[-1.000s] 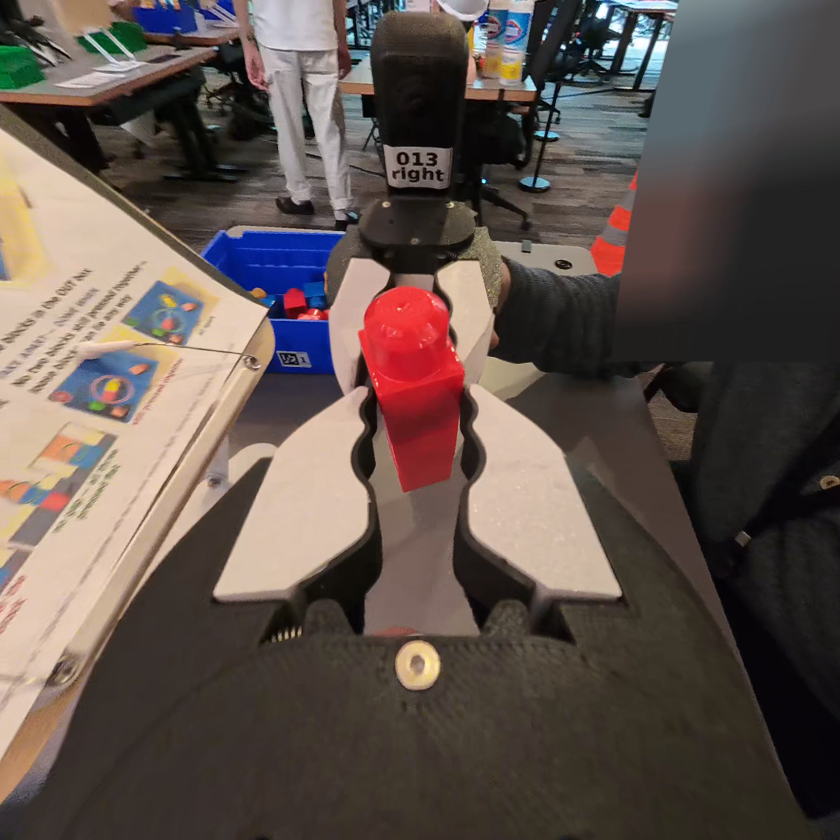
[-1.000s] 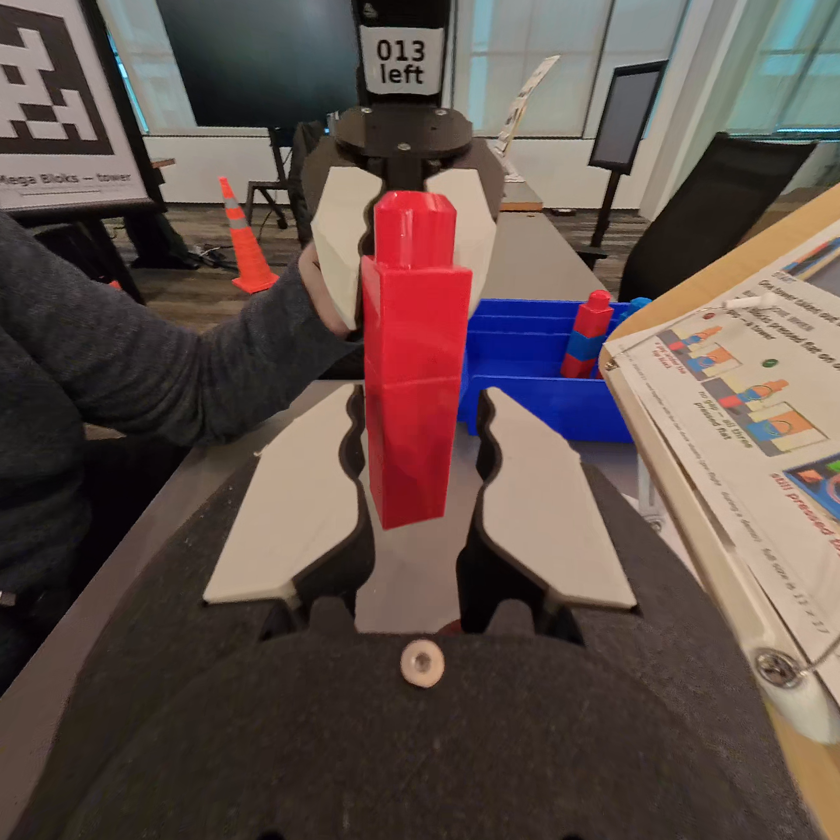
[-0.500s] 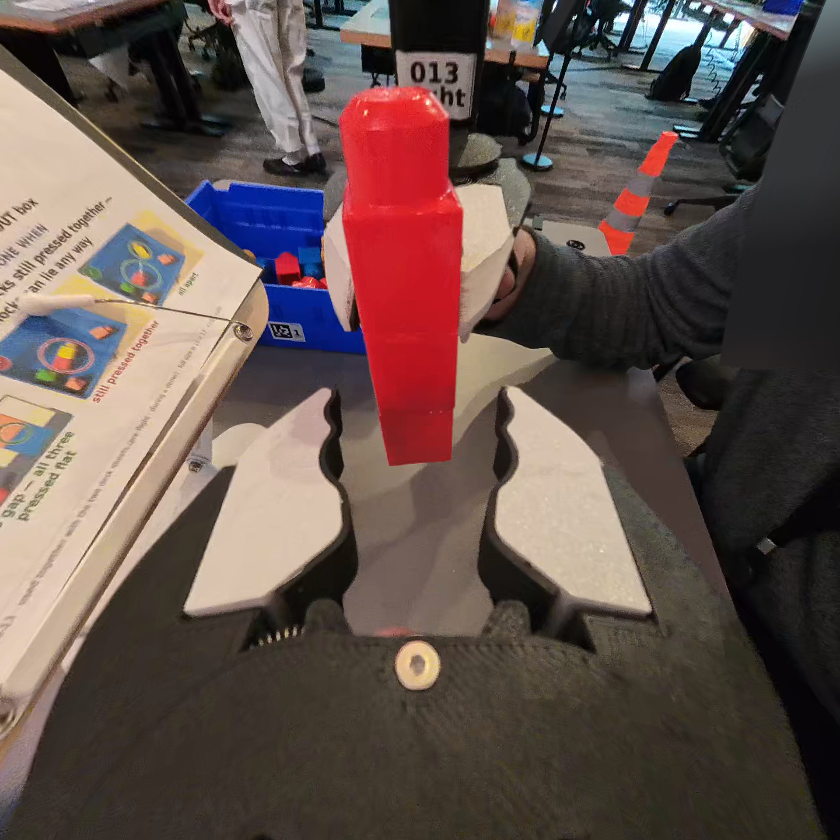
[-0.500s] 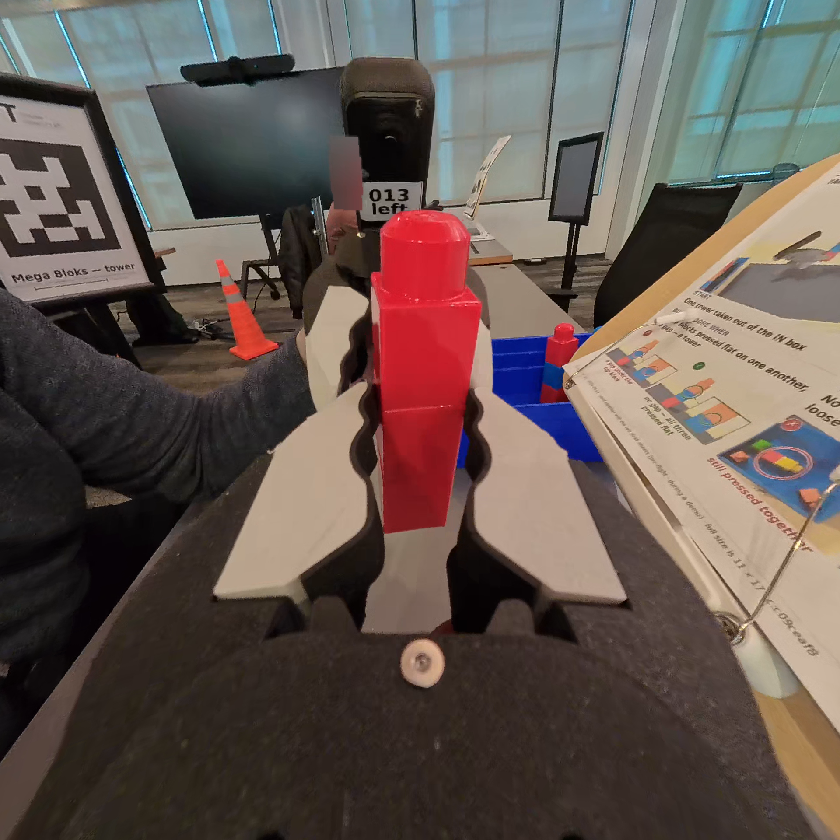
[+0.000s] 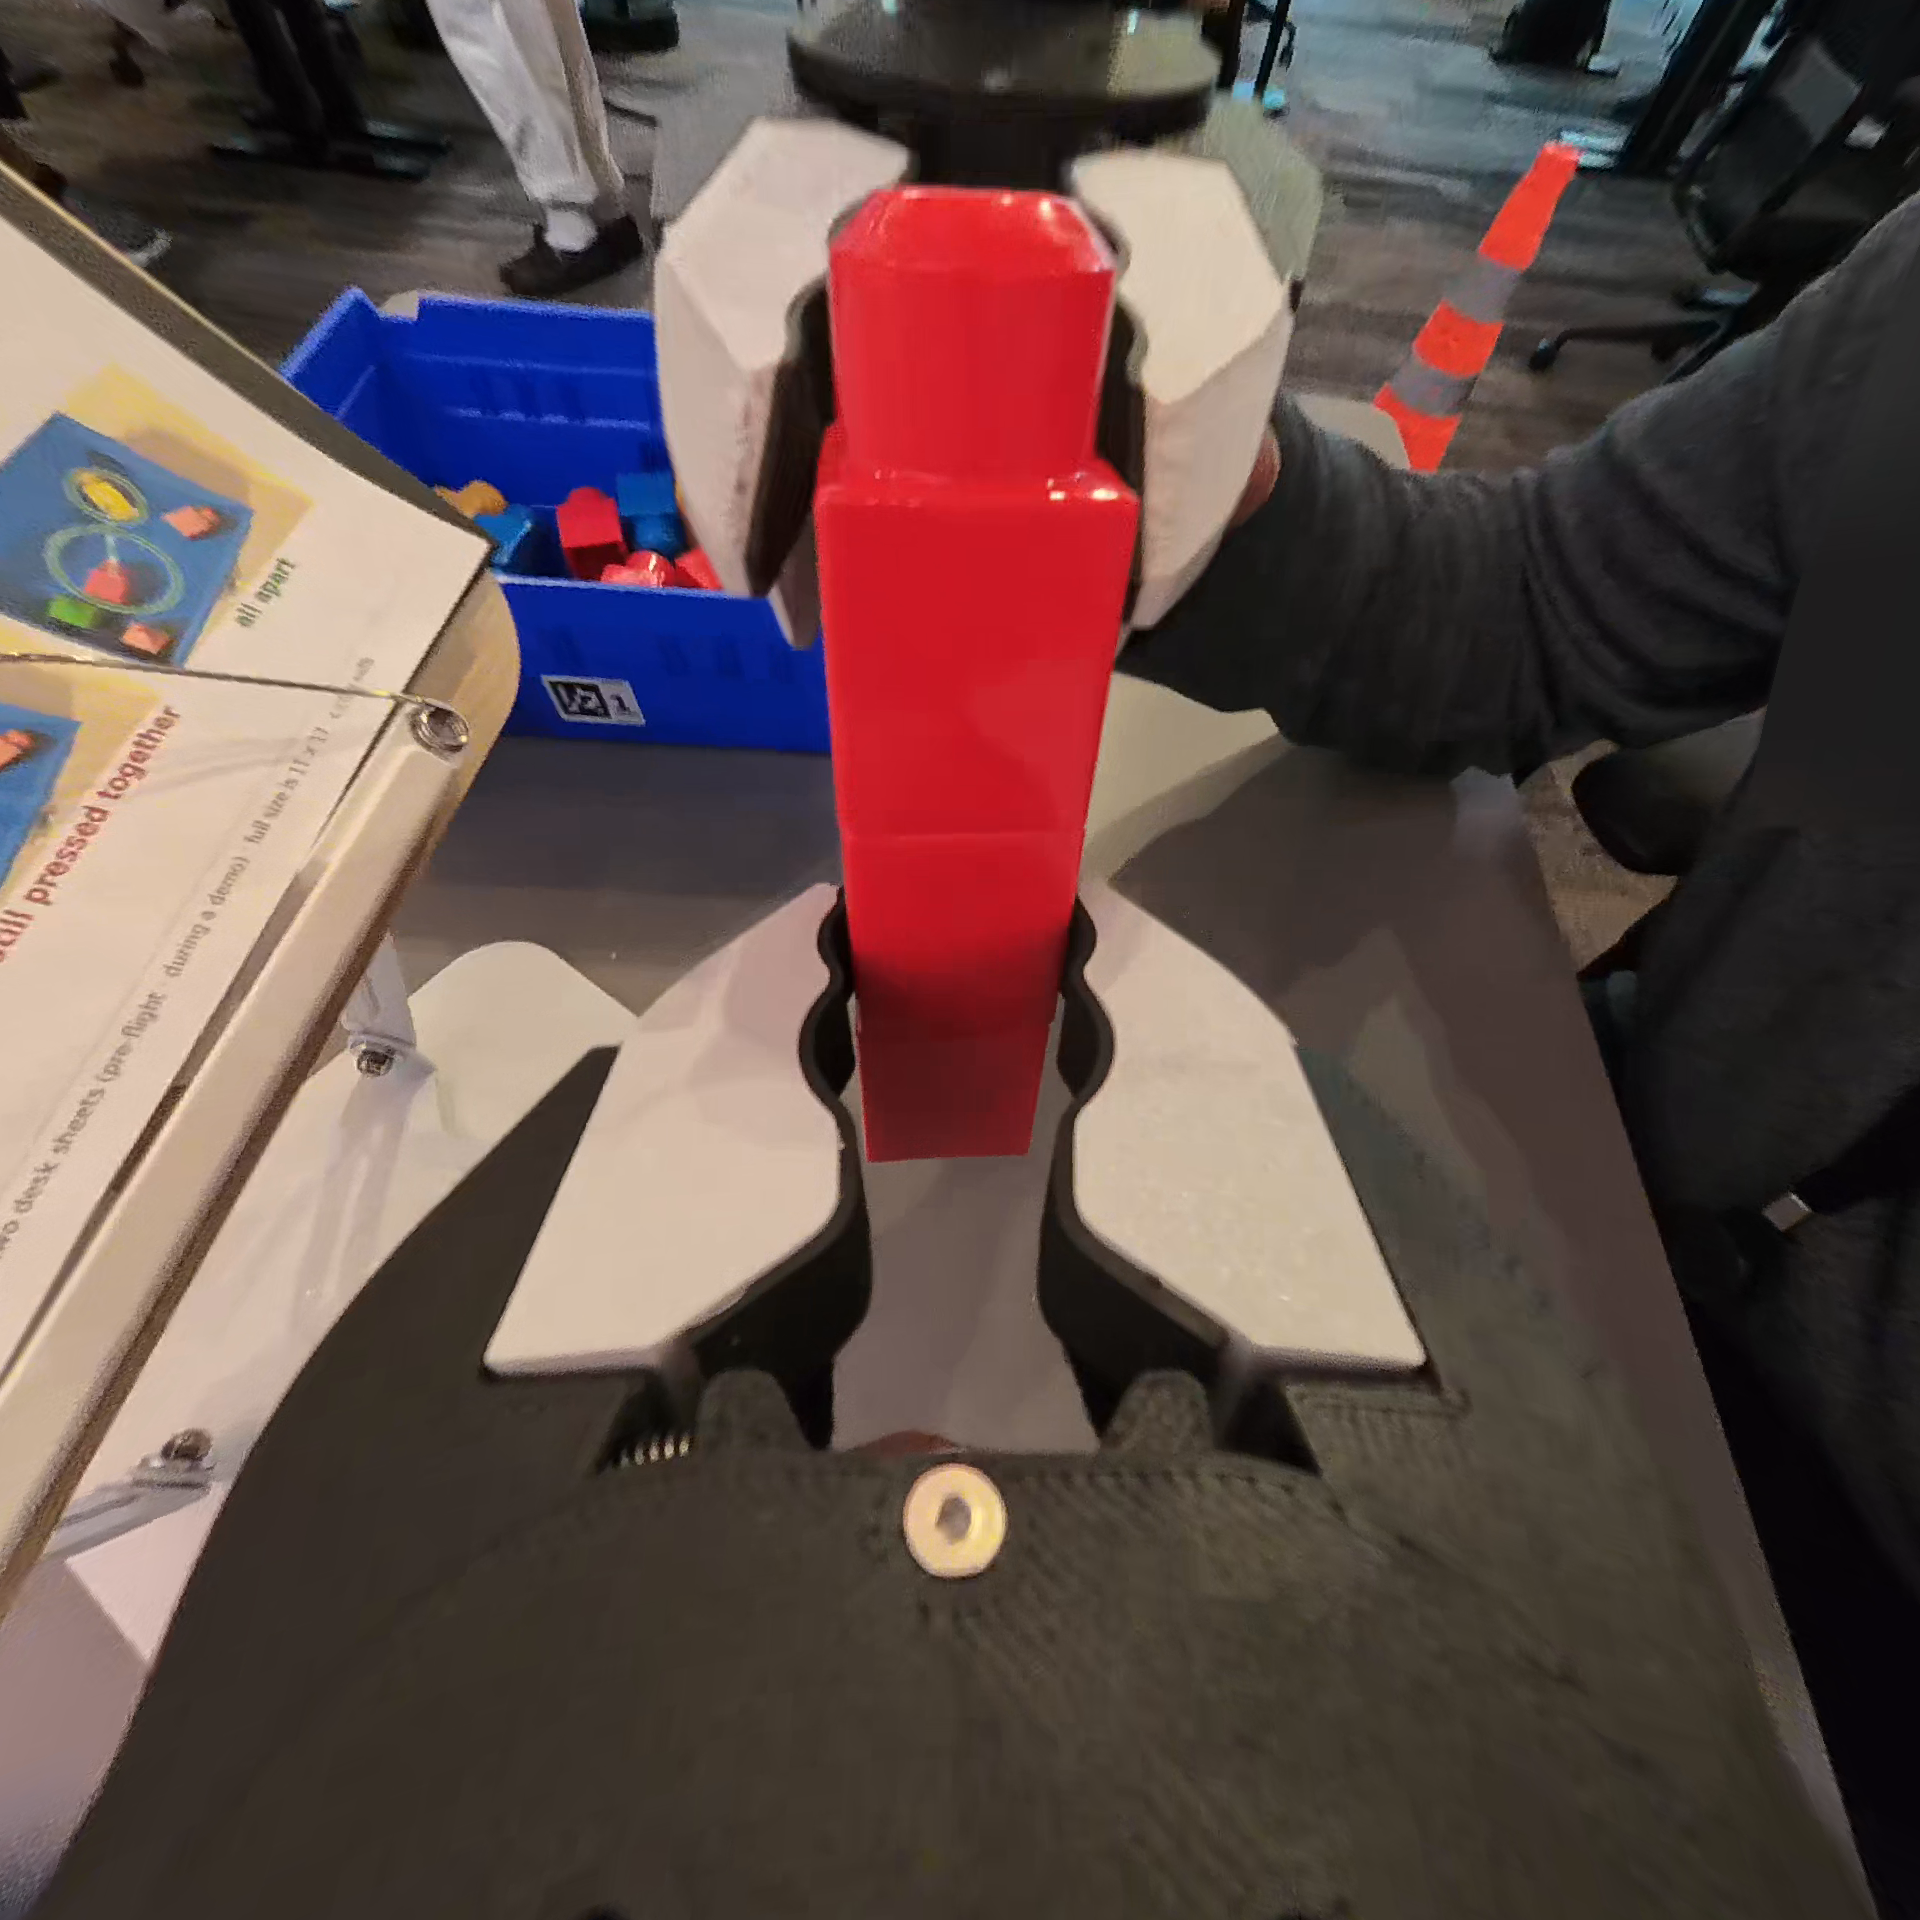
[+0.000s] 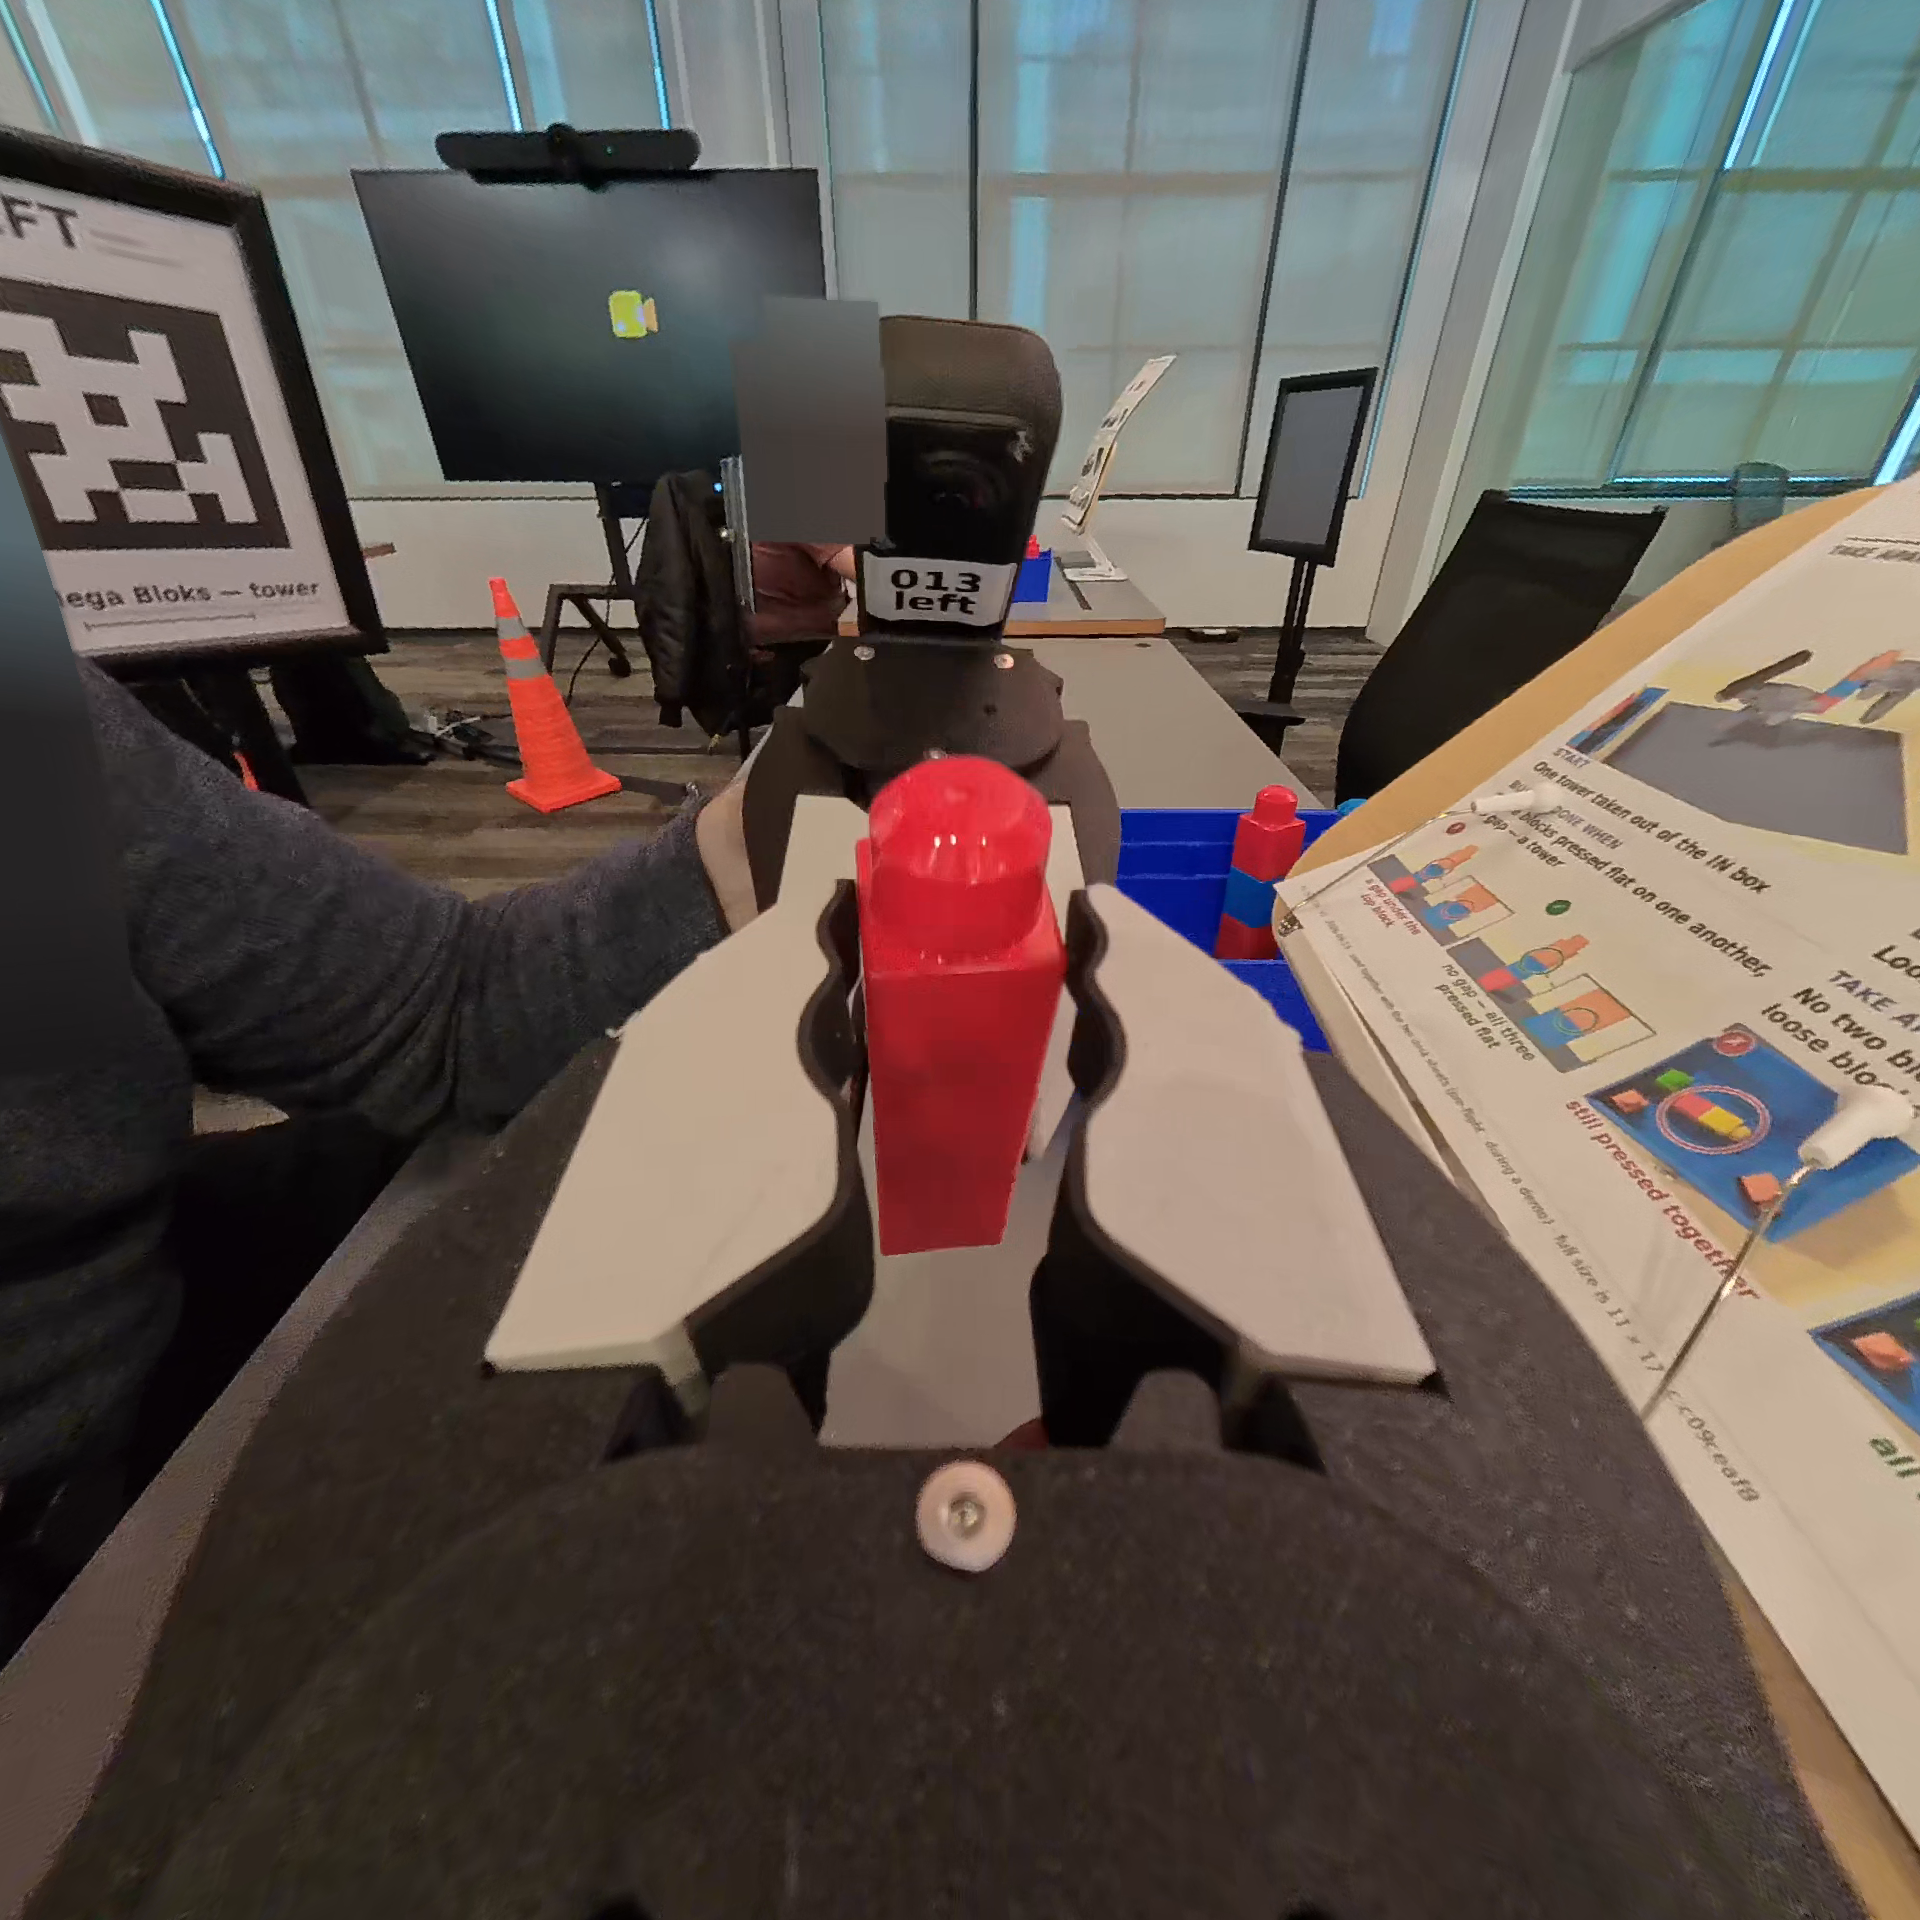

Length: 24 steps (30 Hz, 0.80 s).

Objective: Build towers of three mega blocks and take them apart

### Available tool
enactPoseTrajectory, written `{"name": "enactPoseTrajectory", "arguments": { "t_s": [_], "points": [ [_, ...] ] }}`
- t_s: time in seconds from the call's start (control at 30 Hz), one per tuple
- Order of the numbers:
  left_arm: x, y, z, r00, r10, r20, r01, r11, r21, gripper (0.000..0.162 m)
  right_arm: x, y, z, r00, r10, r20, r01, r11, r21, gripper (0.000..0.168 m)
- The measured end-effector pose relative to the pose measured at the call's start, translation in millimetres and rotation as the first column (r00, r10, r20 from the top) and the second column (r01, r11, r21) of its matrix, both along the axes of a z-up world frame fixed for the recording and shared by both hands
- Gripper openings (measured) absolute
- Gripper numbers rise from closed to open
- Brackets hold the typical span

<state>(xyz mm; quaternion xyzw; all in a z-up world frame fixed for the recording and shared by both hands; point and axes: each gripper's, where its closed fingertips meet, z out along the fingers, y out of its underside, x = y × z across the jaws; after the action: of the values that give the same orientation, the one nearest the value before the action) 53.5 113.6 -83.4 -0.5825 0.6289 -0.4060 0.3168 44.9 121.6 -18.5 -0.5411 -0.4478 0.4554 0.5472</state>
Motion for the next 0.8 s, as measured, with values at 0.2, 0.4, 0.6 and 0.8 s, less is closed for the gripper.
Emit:
{"name": "enactPoseTrajectory", "arguments": {
  "t_s": [0.2, 0.4, 0.6, 0.8],
  "points": [
    [3, -1, -2, 1.000, -0.005, 0.006, 0.005, 1.000, -0.008, 0.037, 2, 0, 0, 0.999, -0.022, 0.048, 0.021, 0.999, 0.029, 0.037],
    [-5, -2, -11, 0.998, -0.007, -0.069, 0.007, 1.000, -0.003, 0.036, 5, -4, 14, 0.999, -0.041, -0.016, 0.043, 0.992, 0.119, 0.037],
    [-4, -4, -7, 0.997, -0.003, -0.076, 0.006, 0.999, 0.043, 0.036, 55, 13, 36, 0.982, -0.182, -0.047, 0.185, 0.980, 0.077, 0.037],
    [-14, 7, 3, 0.998, 0.051, -0.037, -0.050, 0.998, 0.041, 0.036, 160, 61, 12, 0.856, -0.502, 0.123, 0.505, 0.863, 0.009, 0.037]
  ]
}}
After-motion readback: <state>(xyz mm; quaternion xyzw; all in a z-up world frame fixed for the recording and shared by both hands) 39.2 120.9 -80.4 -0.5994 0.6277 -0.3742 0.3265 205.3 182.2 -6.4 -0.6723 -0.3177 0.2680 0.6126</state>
